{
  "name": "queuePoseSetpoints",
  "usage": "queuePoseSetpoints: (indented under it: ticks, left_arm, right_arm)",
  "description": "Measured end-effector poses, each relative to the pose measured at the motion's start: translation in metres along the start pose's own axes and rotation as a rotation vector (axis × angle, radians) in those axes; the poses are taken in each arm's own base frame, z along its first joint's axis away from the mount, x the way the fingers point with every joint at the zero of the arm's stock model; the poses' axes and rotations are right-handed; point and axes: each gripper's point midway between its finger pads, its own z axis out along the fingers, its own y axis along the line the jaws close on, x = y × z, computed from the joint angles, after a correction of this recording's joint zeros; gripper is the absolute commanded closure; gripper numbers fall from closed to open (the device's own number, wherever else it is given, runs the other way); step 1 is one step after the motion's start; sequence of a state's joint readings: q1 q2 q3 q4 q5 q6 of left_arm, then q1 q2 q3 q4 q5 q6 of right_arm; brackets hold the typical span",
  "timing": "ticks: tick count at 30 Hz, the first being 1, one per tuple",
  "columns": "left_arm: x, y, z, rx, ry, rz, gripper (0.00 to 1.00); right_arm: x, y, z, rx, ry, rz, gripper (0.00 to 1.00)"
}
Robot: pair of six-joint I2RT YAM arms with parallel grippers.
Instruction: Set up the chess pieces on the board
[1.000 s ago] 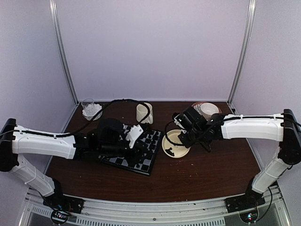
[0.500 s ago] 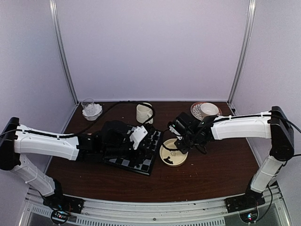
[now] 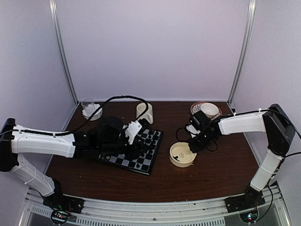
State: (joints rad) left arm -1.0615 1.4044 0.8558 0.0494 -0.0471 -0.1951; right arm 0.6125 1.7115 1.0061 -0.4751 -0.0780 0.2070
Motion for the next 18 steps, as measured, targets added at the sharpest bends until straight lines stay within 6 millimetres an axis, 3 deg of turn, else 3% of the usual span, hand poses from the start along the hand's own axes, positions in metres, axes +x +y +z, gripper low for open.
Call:
queuePoseSetpoints:
  ticks: [5, 13, 18]
  left_arm:
    - [0.002, 0.001, 0.000, -0.003, 0.008, -0.008, 0.56]
    - [0.002, 0.002, -0.002, -0.005, 0.009, -0.010, 0.54]
    - [0.000, 0.002, -0.005, -0.005, 0.004, -0.010, 0.53]
  right_arm:
    - [-0.005, -0.010, 0.002, -0.011, -0.016, 0.067, 0.80]
    - [-0.005, -0.011, 0.000, -0.013, -0.018, 0.070, 0.68]
    - [-0.013, -0.009, -0.029, 0.001, -0.101, 0.023, 0.62]
